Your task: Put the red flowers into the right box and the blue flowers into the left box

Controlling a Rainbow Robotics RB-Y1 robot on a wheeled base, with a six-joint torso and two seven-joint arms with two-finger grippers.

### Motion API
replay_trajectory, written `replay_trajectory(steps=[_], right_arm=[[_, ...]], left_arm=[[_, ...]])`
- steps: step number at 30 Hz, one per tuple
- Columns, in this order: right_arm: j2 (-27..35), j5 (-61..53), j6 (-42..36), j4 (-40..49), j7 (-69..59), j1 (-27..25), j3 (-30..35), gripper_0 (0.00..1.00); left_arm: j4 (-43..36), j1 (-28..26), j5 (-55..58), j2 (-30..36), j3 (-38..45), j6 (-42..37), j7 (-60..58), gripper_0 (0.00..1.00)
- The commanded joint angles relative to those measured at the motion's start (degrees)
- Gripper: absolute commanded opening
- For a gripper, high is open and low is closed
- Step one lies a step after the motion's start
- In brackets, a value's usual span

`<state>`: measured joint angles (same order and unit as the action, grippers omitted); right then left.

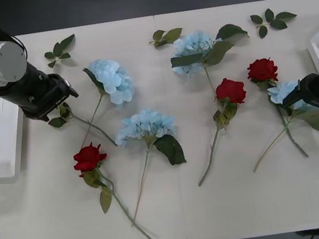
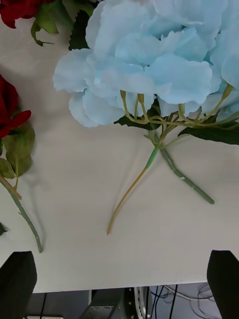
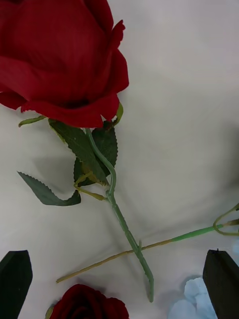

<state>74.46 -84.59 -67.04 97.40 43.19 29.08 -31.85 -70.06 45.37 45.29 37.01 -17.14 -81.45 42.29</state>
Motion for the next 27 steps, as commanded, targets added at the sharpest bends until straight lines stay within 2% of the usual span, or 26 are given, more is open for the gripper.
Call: replay_trajectory(steps=[1, 8, 21, 27], right_arm=[[-2.0, 1.3, 3.1, -1.3, -1.9, -0.4, 0.8, 1.00], [-3.1, 2.7, 10.3, -2.7, -1.5, -5.0, 0.8, 1.00], [-7.6, 5.6, 11.3, -9.2, -1.2, -5.9, 0.7, 1.00], [-8.6, 6.6, 11.5, -11.1, -1.1, -5.9, 0.7, 1.00]], left_arm=[[3.8, 3.1, -1.1, -0.6, 1.3, -0.2, -0.9, 1.00], [6.0, 3.1, -2.5, -1.6, -0.3, -0.2, -1.6, 1.00], [9.5, 4.5, -5.0, -4.4, -2.5, 0.1, -3.8, 1.00], [12.6, 5.6, -5.2, -5.4, -5.9, 4.5, -4.7, 1.00]])
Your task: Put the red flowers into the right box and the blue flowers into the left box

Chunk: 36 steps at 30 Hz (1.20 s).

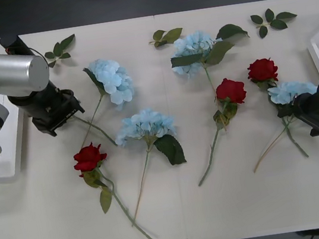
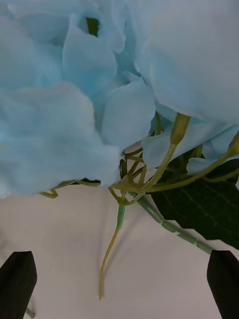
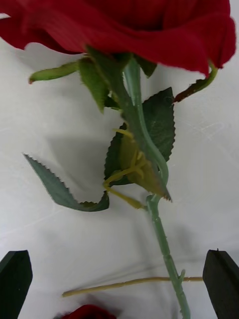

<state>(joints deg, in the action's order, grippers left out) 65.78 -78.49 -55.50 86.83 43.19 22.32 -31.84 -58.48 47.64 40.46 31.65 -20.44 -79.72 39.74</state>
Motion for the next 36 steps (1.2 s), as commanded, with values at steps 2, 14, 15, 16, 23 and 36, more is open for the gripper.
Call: replay_trajectory(steps=[2, 14, 15, 16, 23, 36], right_arm=[[-0.3, 0.9, 0.0, -1.0, -1.0, 0.9, 0.7, 1.00], [-1.9, 2.9, 3.7, -3.1, -1.3, 0.9, -2.3, 1.00], [-1.9, 3.0, 4.0, -3.2, -1.3, 0.9, -2.4, 1.00], [-2.0, 3.2, 4.3, -3.3, -1.3, 0.9, -2.6, 1.00], [-2.9, 4.0, 4.4, -4.7, -1.0, 0.9, -2.6, 1.00], [-3.3, 4.3, 4.7, -5.4, -1.0, 1.0, -2.6, 0.00]], left_arm=[[1.4, 3.2, -0.6, -0.6, -2.7, 4.0, -2.4, 1.00], [3.5, 3.3, -2.3, -2.7, -2.7, 7.4, -3.2, 1.00], [3.5, 3.3, -2.3, -2.7, -2.7, 7.3, -3.3, 1.00], [3.5, 3.3, -2.4, -2.9, -2.7, 7.4, -3.2, 1.00], [4.4, 3.3, -3.0, -3.4, -2.7, 7.4, -3.4, 1.00], [5.0, 3.2, -3.3, -3.8, -2.7, 7.6, -3.4, 0.86]])
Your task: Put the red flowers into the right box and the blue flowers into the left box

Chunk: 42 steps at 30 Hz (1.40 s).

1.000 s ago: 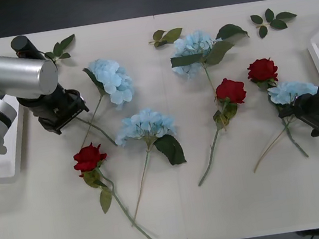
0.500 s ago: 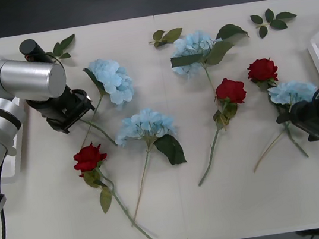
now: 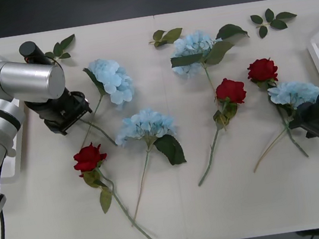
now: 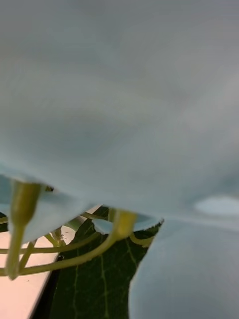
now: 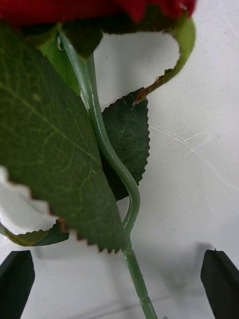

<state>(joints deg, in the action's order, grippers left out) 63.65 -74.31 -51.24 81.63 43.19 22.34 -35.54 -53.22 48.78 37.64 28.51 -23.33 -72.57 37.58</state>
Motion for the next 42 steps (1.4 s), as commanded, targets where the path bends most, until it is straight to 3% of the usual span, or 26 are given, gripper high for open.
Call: replay_trajectory(steps=[1, 8, 11, 12, 13, 14, 22, 23, 24, 25, 26, 27, 37, 42], right_arm=[[-1.2, 0.1, 0.5, -0.2, -1.0, 1.0, 1.1, 0.00], [-1.2, 0.1, 0.9, -0.2, -1.0, 1.0, 1.1, 0.00], [-1.2, 0.1, 1.1, -0.2, -1.0, 1.0, 1.1, 0.00], [-1.2, 0.1, 1.1, -0.2, -1.0, 1.1, 1.1, 0.00], [-1.2, 0.1, 1.1, -0.2, -0.9, 1.2, 1.1, 0.00], [-1.1, 0.1, 1.1, -0.2, -0.9, 1.3, 1.2, 0.00], [0.0, -1.8, 0.4, -0.1, 0.0, 2.8, 1.2, 0.01], [0.1, -1.9, -0.3, 0.0, 0.1, 3.1, 1.2, 0.22], [0.3, -1.9, -0.9, 0.3, 0.4, 3.2, 1.3, 0.56], [0.4, -1.9, -1.2, 0.4, 0.5, 3.2, 1.3, 0.67], [0.8, -1.9, -1.9, 0.6, 0.8, 3.5, 1.2, 0.90], [1.0, -1.9, -2.3, 0.6, 0.8, 3.5, 1.2, 1.00], [5.7, -4.2, -4.7, 8.9, 1.1, 3.9, 1.4, 1.00], [6.5, -7.2, -5.2, 8.8, 0.8, 3.8, 1.8, 1.00]], left_arm=[[-0.2, 2.0, -0.5, -0.7, 0.2, 0.5, -1.2, 0.83], [-0.2, 1.6, -0.5, -0.7, 0.1, 1.1, -1.2, 0.65], [-0.2, 1.4, -0.5, -0.7, -0.4, 1.6, -1.1, 0.49], [-0.2, 1.4, -0.6, -0.7, -0.8, 1.7, -1.2, 0.29], [-0.2, 1.4, -0.6, -0.7, -1.0, 1.8, -1.3, 0.19], [-0.2, 1.4, -0.6, -0.7, -1.3, 1.9, -1.4, 0.00], [-0.2, 1.4, -1.1, -0.6, -1.4, 2.1, -1.5, 0.00], [-0.2, 1.4, -1.3, -0.5, -1.2, 2.1, -1.4, 0.00], [-0.7, 1.4, -1.8, -0.4, -0.7, 2.0, -1.1, 0.00], [-0.9, 1.4, -2.0, -0.2, -0.3, 1.9, -0.9, 0.00], [-2.1, 1.4, -2.8, 0.3, 0.1, 1.2, -0.7, 0.00], [-2.7, 1.4, -3.2, 0.5, 0.2, 0.8, -0.6, 0.00], [-17.4, 1.3, -6.7, 7.1, 1.3, -10.8, 3.6, 0.00], [-21.9, 0.4, -6.6, 8.1, 7.6, -14.4, 11.6, 0.00]])
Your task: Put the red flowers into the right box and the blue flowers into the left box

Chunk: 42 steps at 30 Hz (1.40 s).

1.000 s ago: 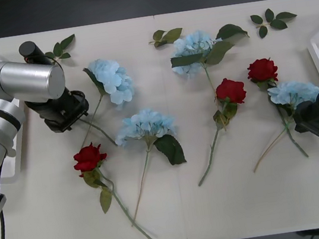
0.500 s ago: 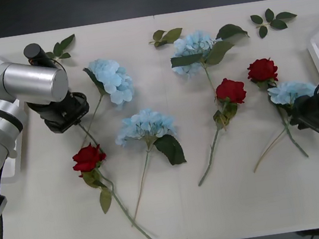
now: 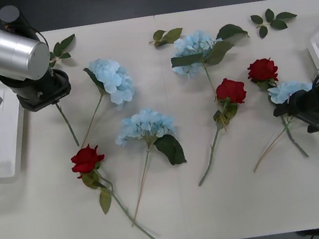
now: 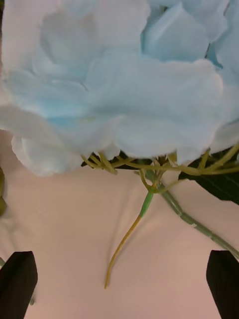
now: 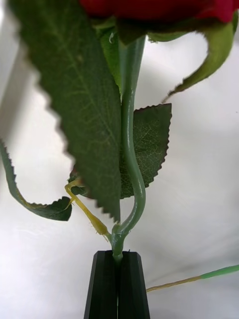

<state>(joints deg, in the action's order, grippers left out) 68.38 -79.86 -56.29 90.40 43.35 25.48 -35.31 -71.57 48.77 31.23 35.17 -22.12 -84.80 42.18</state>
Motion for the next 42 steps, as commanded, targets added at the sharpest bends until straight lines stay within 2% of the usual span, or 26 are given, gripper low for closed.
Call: replay_trajectory(steps=[1, 8, 14, 18, 19, 24, 32, 36, 42], right_arm=[[1.8, -1.4, -0.1, -0.4, 0.7, 0.6, 1.6, 1.00], [0.9, -0.9, 0.2, -3.1, 1.0, 0.7, 1.6, 1.00], [-0.5, -0.4, 1.2, -5.2, 1.3, 0.7, 1.6, 1.00], [-2.0, 0.4, 1.9, -6.6, 1.6, 0.7, 1.5, 1.00], [-2.5, 0.8, 2.1, -7.2, 1.7, 0.7, 1.6, 1.00], [-3.9, 1.9, 2.7, -8.8, 2.4, 0.7, 1.4, 1.00], [-3.9, 2.0, 3.5, -8.8, 3.3, 0.7, 0.8, 1.00], [-2.0, -1.4, 3.5, -8.0, 5.2, 0.7, 0.8, 1.00], [3.4, -12.7, 2.7, -4.9, 17.3, 0.8, 1.3, 1.00]], left_arm=[[-5.8, -0.5, 0.0, 1.4, 9.5, -2.8, 11.3, 0.00], [-14.6, -5.6, 6.2, 1.2, 21.5, -3.4, 31.1, 0.00], [-19.3, -8.3, 15.6, 1.2, 26.3, -3.4, 44.1, 0.00], [-20.8, -10.0, 27.8, 1.2, 29.3, -3.4, 51.9, 0.00], [-19.7, -10.4, 34.6, 1.2, 30.0, -3.4, 53.3, 0.00], [-15.9, -10.8, 53.6, 1.2, 30.5, -3.8, 59.6, 0.00], [-15.4, -10.8, 74.4, 0.7, 27.8, -4.1, 64.6, 0.00], [-15.5, -10.4, 79.3, -1.6, 27.0, -4.1, 66.3, 0.00], [-15.5, -9.2, 79.7, -5.7, 23.1, -1.5, 71.6, 0.00]])
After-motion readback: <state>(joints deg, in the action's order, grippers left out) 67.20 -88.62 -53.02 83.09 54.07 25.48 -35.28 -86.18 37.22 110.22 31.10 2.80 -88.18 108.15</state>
